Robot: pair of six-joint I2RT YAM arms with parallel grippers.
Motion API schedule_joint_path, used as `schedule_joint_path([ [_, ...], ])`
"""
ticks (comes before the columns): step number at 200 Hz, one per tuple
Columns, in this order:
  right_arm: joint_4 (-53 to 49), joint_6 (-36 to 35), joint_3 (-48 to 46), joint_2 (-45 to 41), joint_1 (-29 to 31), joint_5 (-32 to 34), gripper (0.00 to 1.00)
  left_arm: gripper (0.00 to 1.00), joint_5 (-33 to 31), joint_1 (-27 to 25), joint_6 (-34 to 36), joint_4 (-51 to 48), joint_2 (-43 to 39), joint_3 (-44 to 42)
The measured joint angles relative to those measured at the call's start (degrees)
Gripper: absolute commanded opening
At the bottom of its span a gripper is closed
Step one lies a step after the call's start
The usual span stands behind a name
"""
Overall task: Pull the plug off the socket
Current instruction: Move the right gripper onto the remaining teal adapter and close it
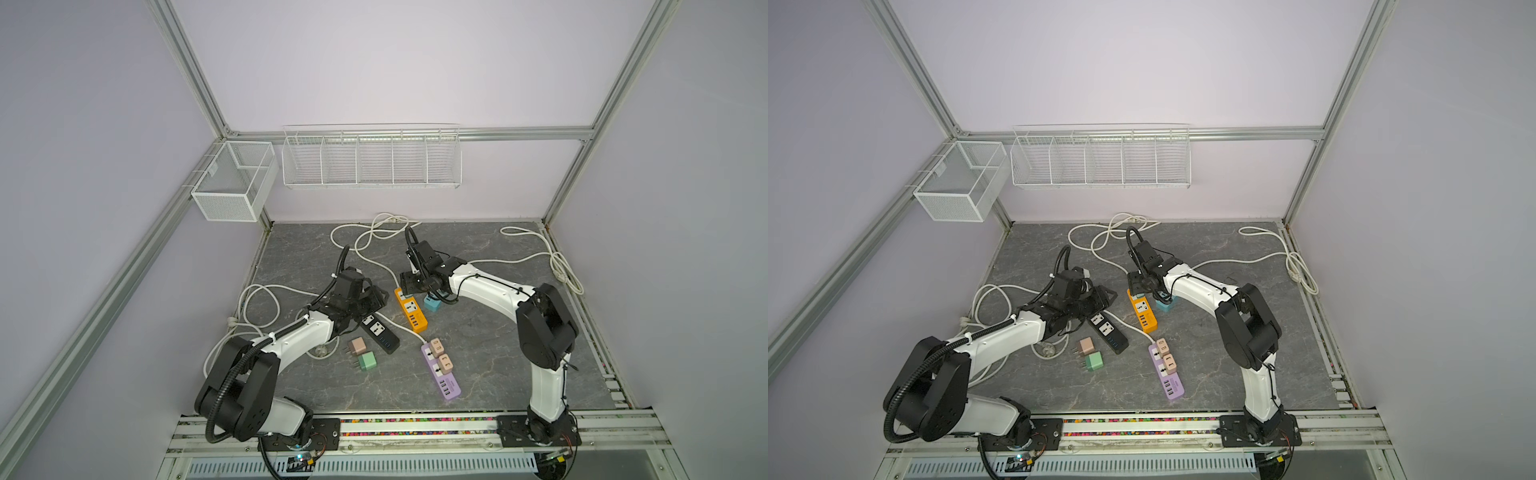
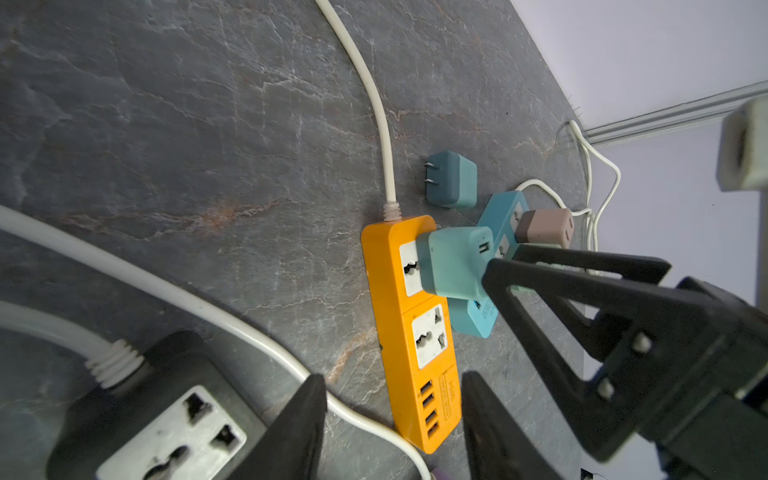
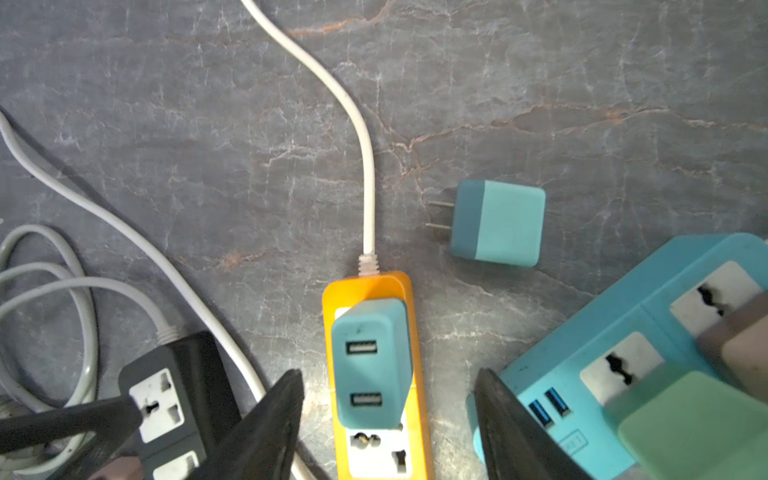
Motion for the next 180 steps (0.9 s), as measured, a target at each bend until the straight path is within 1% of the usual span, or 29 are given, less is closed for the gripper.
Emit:
schedule_joint_path([
  [53,-1.0,-0.8,0.0,0.0,1.1,1.9,0.68,0.55,0.2,-1.1,-0.5,1.9,3.9,0.0],
  [95,-2.3,-2.3,3.7,1.7,1.2,3.1,0.66,0.55,0.1,-1.1,-1.1,3.3,6.7,0.4],
  [180,-3.8,-4.2,7.6,7.6,1.6,4.0,0.57,0.55,0.0,-1.1,-2.0,5.3,11.4,2.9],
])
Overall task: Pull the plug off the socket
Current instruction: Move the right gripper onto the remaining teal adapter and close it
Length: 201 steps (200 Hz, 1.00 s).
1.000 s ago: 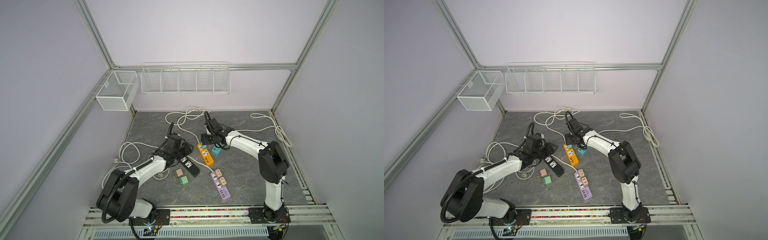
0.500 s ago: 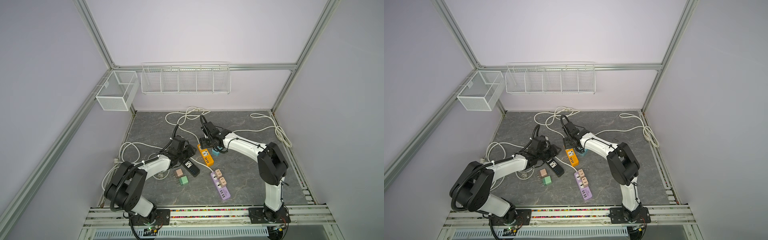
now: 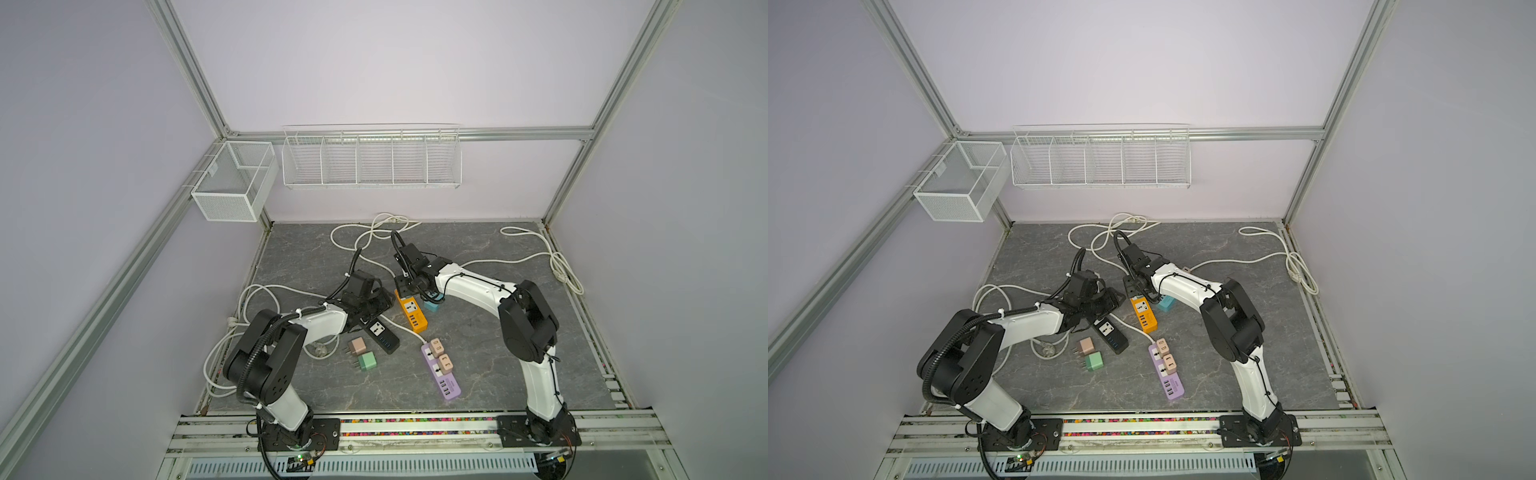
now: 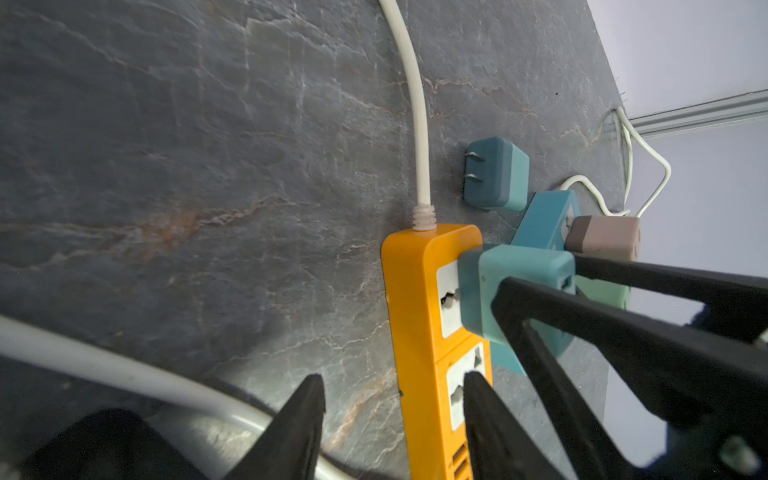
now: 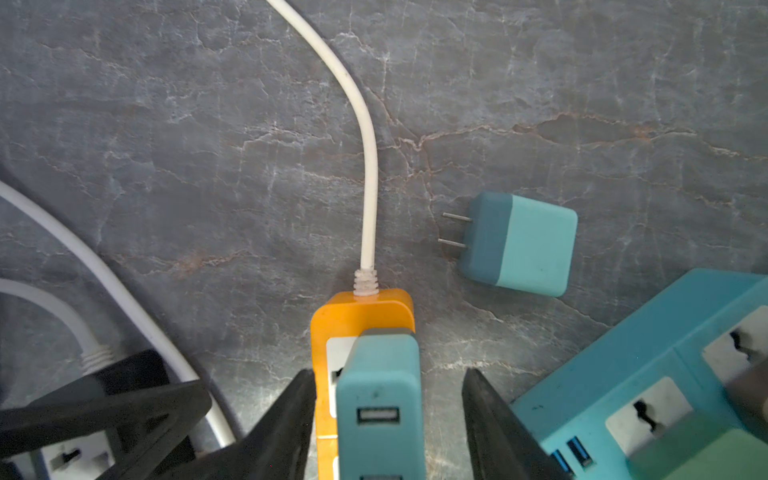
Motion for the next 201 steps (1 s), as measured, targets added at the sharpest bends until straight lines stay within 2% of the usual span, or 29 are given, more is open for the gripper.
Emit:
schedule_joint_path([
  [89,-0.5,-0.5,0.4,2.1,0.4,0.4,0.50,0.55,-1.1,0.0,0.0,-0.1,0.1,0.6],
  [201,-1.3,-1.0,2.3,3.9,1.1,0.5,0.33,0.55,0.4,1.5,-0.6,0.0,2.0,1.4],
])
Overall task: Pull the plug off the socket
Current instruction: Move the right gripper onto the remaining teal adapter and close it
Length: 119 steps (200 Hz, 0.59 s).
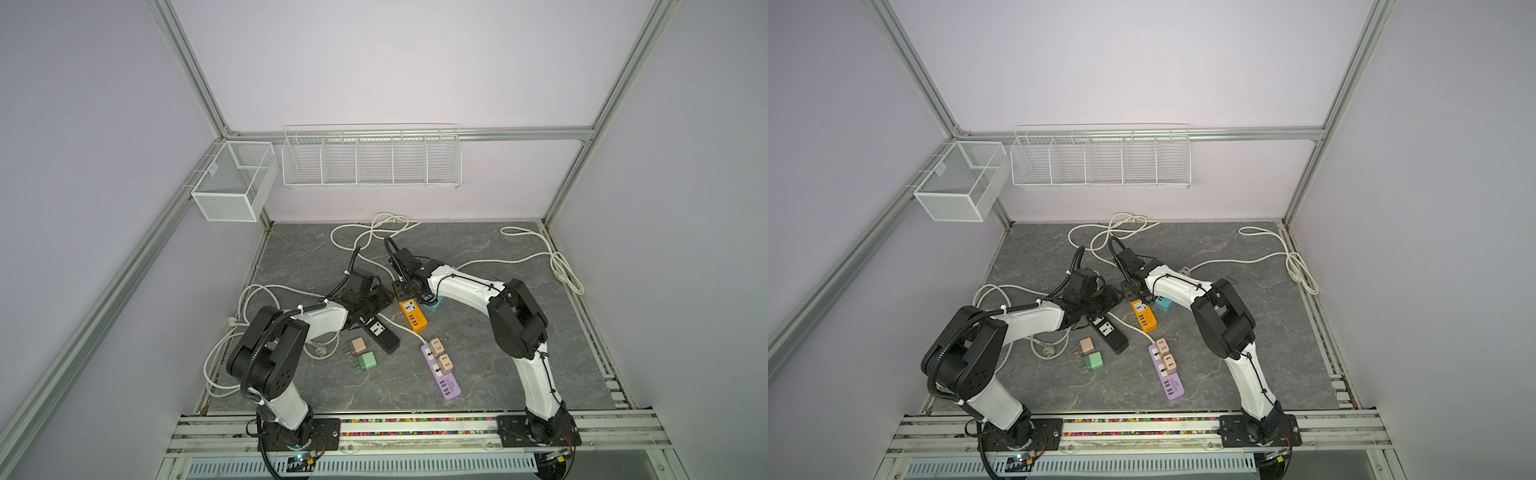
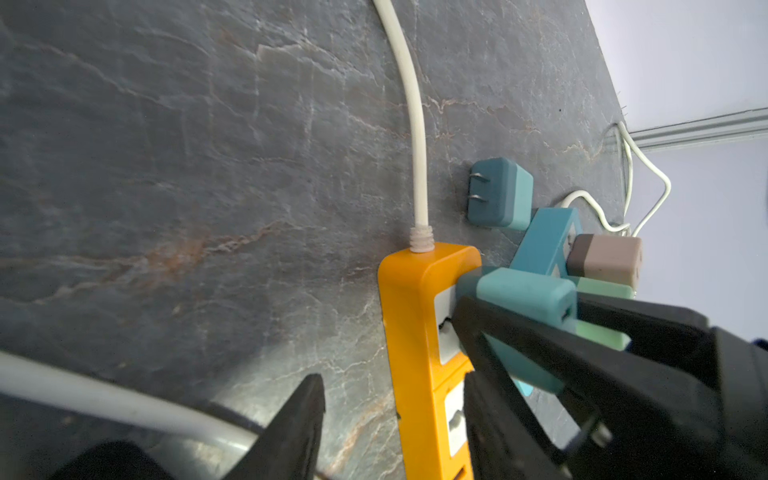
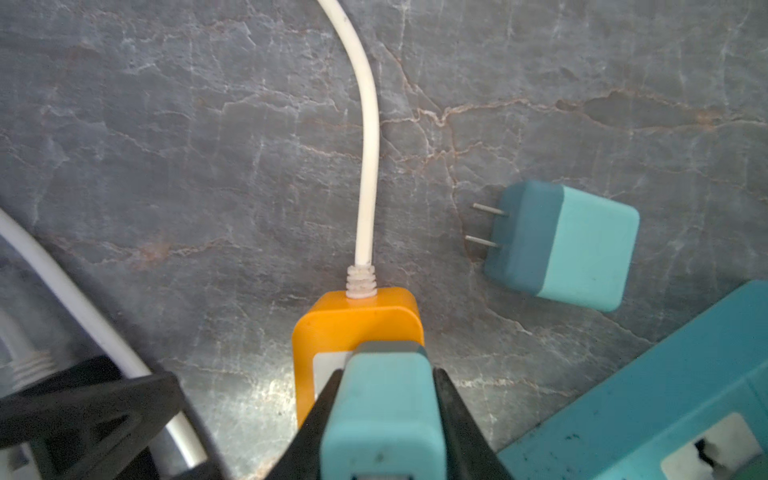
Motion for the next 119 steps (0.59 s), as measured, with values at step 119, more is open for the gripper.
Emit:
schedule_joint_path([
  [119,0.0,2.4,0.9,0.7,0.9,1.0,0.30,0.41,1.7,0.6,0.2,-1.2,6.1,5.9],
])
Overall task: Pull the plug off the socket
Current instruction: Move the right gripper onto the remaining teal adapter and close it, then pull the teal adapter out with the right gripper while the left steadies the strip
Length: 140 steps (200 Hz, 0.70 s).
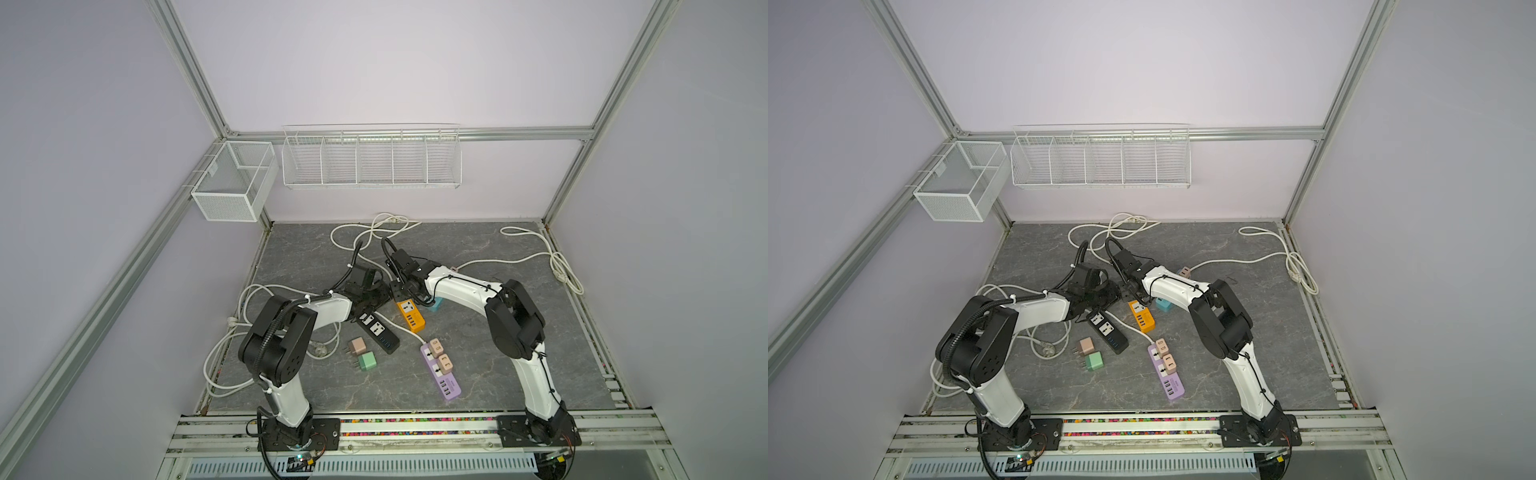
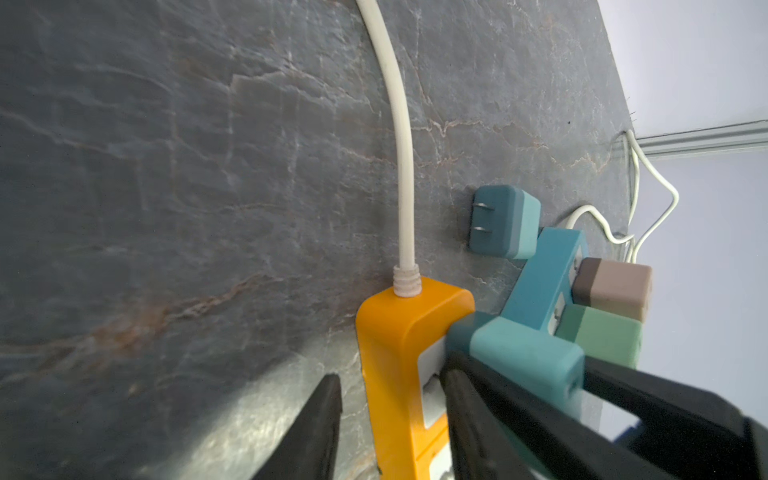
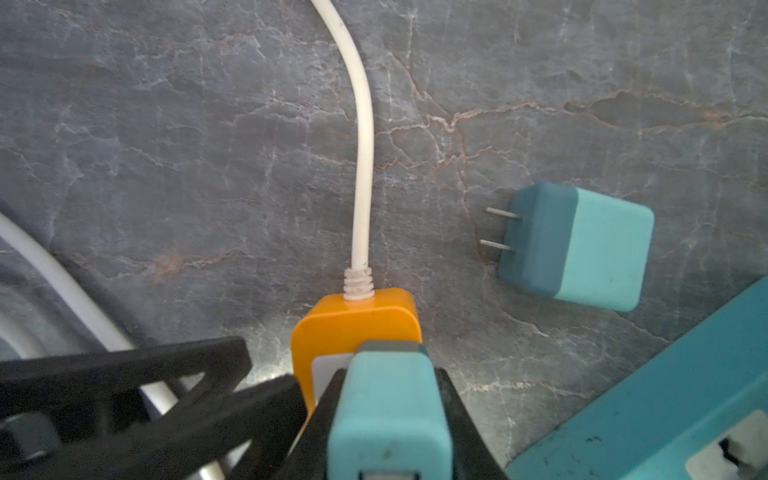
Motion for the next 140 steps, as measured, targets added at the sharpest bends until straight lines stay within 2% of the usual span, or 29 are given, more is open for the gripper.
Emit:
schedule_joint_path([
  [140,0.0,0.0,0.0,0.0,-0.1,-0.2,0.28,0.34,2.5,0.3,0.0,3.2,3.1,0.3],
])
